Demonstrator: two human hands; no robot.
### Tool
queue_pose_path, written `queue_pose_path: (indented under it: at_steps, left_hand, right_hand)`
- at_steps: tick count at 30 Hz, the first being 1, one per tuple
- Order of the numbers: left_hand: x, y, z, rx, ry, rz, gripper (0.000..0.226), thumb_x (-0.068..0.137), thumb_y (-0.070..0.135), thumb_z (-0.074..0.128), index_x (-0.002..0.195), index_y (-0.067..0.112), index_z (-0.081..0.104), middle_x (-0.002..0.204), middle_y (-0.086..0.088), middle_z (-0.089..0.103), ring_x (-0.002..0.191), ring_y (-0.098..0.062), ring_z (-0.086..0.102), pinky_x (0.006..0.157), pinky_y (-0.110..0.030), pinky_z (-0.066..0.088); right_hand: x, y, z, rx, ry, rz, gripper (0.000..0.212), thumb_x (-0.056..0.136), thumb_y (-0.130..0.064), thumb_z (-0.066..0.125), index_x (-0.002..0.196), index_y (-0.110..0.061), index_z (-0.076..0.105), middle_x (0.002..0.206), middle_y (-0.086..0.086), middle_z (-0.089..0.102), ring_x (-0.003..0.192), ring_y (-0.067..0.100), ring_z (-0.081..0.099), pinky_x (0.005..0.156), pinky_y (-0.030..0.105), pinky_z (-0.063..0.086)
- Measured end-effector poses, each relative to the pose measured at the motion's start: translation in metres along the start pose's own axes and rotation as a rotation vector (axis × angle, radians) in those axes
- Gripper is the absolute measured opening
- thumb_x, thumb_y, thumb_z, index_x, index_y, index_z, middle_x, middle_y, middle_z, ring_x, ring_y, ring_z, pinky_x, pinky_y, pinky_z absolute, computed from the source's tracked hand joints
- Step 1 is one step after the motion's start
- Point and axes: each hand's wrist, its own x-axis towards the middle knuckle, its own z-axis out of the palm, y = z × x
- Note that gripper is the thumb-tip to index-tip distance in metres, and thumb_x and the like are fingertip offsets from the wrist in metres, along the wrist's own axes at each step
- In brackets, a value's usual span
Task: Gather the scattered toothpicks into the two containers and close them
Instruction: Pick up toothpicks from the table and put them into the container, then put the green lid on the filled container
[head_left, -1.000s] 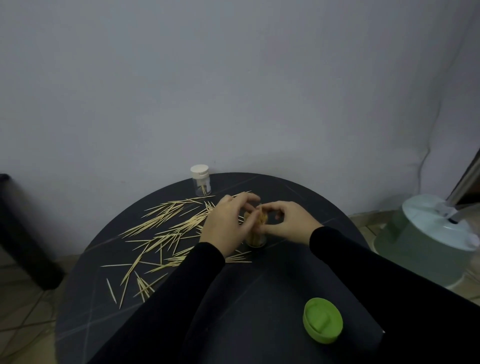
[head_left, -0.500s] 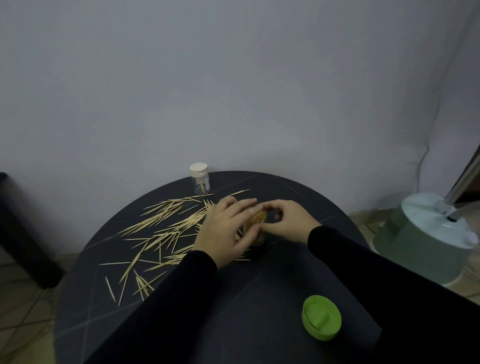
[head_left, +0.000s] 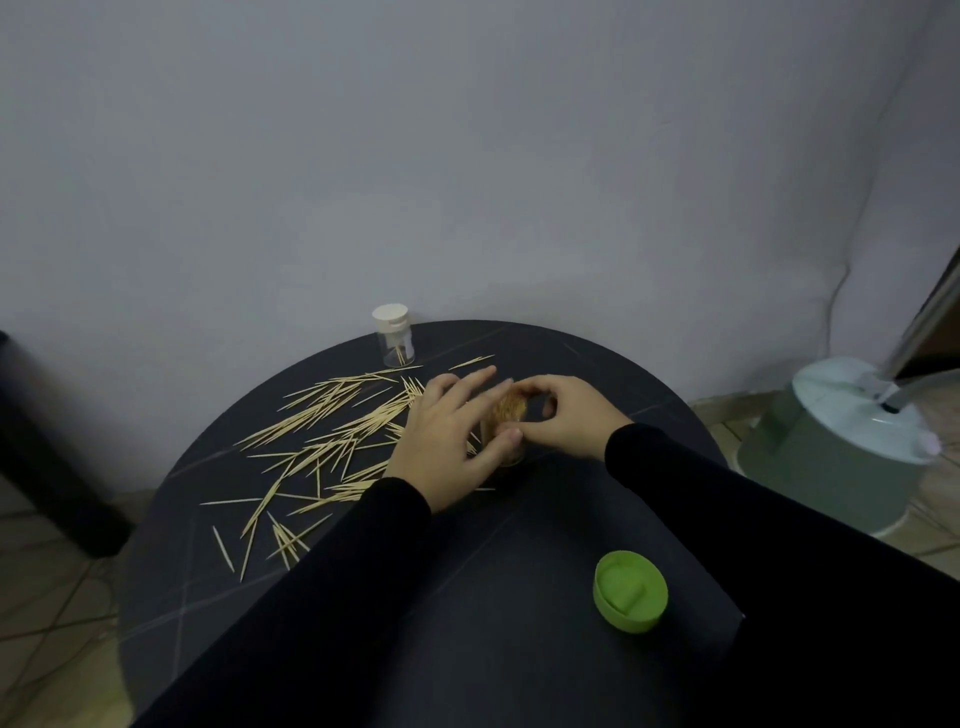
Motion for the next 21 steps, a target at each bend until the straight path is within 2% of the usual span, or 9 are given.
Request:
queue_pose_path:
  at_steps: [4,6,9,11,13,15,18,21]
  left_hand:
    - [-0.001,0.005,-0.006,0.033,-0.036,-0.037,0.06,0.089,0.063,0.027,0.138,0.034,0.046,0.151,0.008,0.032,0.134,-0.019,0.022,0.108,-0.046,0.022]
    - [-0.001,0.011,-0.011,-0.01,0.043,0.012,0.054,0.09,0.057,0.031,0.132,0.03,0.053,0.138,0.005,0.047,0.126,-0.018,0.033,0.103,-0.045,0.032]
    - [-0.006,0.028,-0.017,-0.055,0.152,0.247,0.034,0.089,0.044,0.048,0.106,0.022,0.069,0.107,0.001,0.061,0.102,-0.017,0.048,0.084,-0.035,0.043]
    - [-0.012,0.046,-0.015,-0.156,-0.015,0.347,0.031,0.088,0.045,0.054,0.102,0.023,0.07,0.102,0.004,0.061,0.098,-0.013,0.052,0.083,-0.035,0.047]
    - [-0.022,0.063,-0.009,-0.325,-0.27,0.325,0.036,0.084,0.051,0.059,0.109,0.027,0.069,0.107,0.007,0.059,0.102,-0.007,0.054,0.09,-0.036,0.048]
    - [-0.031,0.075,-0.001,-0.46,-0.409,0.297,0.042,0.078,0.049,0.07,0.113,0.026,0.068,0.112,0.007,0.058,0.106,-0.004,0.055,0.096,-0.034,0.047]
    - [-0.036,0.083,0.003,-0.496,-0.459,0.282,0.054,0.068,0.046,0.081,0.115,0.024,0.067,0.116,0.008,0.06,0.109,-0.002,0.054,0.099,-0.03,0.045]
    - [-0.038,0.085,0.004,-0.472,-0.441,0.267,0.055,0.068,0.045,0.082,0.116,0.023,0.065,0.113,0.011,0.064,0.106,-0.001,0.055,0.095,-0.03,0.046]
  right_hand:
    - [-0.003,0.001,0.001,-0.02,-0.024,0.006,0.051,0.081,-0.037,0.072,0.127,-0.028,0.053,0.103,-0.016,0.053,0.085,0.001,0.046,0.096,0.042,0.042]
    - [-0.003,-0.002,-0.002,-0.027,-0.038,0.016,0.05,0.079,-0.037,0.073,0.124,-0.028,0.053,0.098,-0.017,0.053,0.083,0.002,0.048,0.092,0.039,0.044]
    - [-0.006,-0.005,-0.01,-0.002,-0.076,0.035,0.045,0.078,-0.028,0.076,0.116,-0.031,0.053,0.102,-0.012,0.058,0.078,0.001,0.05,0.076,0.026,0.045]
    - [-0.009,-0.005,-0.013,-0.007,-0.093,0.045,0.048,0.08,-0.021,0.074,0.122,-0.026,0.053,0.111,-0.007,0.059,0.074,-0.001,0.048,0.065,0.018,0.04]
    - [-0.014,-0.007,-0.015,-0.033,-0.086,0.04,0.053,0.08,-0.025,0.076,0.128,-0.021,0.052,0.113,-0.005,0.057,0.072,-0.002,0.046,0.062,0.015,0.036]
    - [-0.019,-0.008,-0.015,-0.043,-0.079,0.036,0.06,0.076,-0.033,0.079,0.128,-0.019,0.053,0.11,-0.008,0.055,0.074,-0.002,0.046,0.062,0.013,0.036]
    - [-0.023,-0.007,-0.015,-0.035,-0.081,0.046,0.062,0.076,-0.034,0.079,0.129,-0.019,0.052,0.11,-0.008,0.054,0.079,-0.001,0.047,0.064,0.013,0.038]
    - [-0.025,-0.006,-0.015,-0.019,-0.084,0.054,0.062,0.076,-0.033,0.079,0.129,-0.02,0.052,0.11,-0.009,0.054,0.078,-0.002,0.047,0.065,0.013,0.038]
